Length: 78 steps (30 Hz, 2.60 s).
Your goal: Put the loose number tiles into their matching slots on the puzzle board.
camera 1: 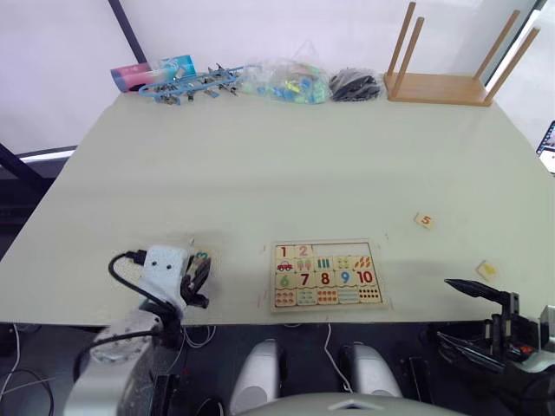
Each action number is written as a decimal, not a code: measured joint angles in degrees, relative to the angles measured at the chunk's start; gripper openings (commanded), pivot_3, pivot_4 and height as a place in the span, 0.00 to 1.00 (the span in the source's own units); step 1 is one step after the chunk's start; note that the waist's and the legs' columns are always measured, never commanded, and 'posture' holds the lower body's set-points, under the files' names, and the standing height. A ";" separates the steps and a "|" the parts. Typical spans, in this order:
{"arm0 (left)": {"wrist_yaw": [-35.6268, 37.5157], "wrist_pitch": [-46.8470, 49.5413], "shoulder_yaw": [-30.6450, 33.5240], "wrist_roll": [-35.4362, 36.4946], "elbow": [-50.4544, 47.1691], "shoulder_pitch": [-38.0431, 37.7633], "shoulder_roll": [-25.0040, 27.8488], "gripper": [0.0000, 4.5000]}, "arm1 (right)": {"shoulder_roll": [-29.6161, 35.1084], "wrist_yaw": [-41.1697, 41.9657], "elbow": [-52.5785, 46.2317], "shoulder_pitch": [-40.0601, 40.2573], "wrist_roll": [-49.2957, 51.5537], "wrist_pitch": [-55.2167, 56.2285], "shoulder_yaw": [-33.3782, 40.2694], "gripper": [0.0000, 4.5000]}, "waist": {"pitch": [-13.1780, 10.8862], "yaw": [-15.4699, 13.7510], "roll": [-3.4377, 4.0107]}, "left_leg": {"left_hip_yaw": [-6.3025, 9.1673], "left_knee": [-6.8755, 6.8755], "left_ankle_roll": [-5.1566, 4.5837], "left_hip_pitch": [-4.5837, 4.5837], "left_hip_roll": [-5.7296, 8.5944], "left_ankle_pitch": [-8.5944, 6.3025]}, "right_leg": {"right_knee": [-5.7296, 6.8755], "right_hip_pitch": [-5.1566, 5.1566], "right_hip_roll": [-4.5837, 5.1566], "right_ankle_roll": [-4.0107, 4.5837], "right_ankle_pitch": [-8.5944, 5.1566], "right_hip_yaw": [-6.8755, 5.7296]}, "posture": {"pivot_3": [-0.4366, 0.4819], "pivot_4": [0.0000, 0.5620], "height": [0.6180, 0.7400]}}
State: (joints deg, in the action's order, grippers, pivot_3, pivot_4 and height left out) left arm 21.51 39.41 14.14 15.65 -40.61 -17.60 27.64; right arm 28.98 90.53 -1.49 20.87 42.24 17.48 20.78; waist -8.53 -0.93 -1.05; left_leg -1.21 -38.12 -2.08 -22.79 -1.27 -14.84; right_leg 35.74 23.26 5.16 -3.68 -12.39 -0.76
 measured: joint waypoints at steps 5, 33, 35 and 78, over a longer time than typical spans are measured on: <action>12.41 -6.31 1.38 4.20 8.89 7.68 8.10 0.21 | -0.38 -1.29 -0.81 0.71 -0.51 0.33 -0.10 1.00 | -0.02 -0.14 0.02 | 0.05 0.01 -0.19 0.00 -0.02 0.11 | 0.02 0.02 -0.08 0.13 0.08 -0.07 | 0.48 0.27 1.00; 49.58 -21.24 -32.06 -5.65 36.70 51.98 11.84 0.21 | -3.51 -8.59 -4.49 5.82 -2.67 4.16 0.27 1.00 | -0.07 -0.02 -0.05 | 0.01 -0.12 -0.21 -0.03 0.18 0.13 | 0.04 -0.15 -0.46 0.01 0.03 0.35 | 0.48 0.27 1.00; 49.60 -20.27 -32.77 -5.75 36.55 52.35 11.45 0.21 | -3.51 -8.61 -4.47 5.85 -2.68 4.23 0.27 1.00 | -0.07 0.01 -0.05 | 0.02 -0.12 -0.21 -0.03 0.18 0.13 | 0.05 -0.15 -0.49 0.01 0.02 0.38 | 0.48 0.27 1.00; 41.90 3.09 -47.59 -14.97 32.31 58.03 4.19 0.21 | -4.22 -13.64 -5.25 5.06 -3.89 5.34 -0.93 1.00 | -0.08 0.03 -0.06 | 0.09 -0.20 -0.22 -0.03 0.14 0.13 | 0.11 -0.15 -0.80 0.04 0.04 0.81 | 0.48 0.27 1.00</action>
State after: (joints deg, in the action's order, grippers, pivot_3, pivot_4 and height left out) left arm 63.41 42.50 -33.45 0.69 -8.30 40.42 31.83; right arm 24.75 76.90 -6.74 25.93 38.35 22.82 19.85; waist -8.62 -0.89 -1.11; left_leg -1.12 -38.32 -2.30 -22.82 -1.13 -14.71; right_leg 35.85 23.11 4.36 -3.63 -12.36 0.05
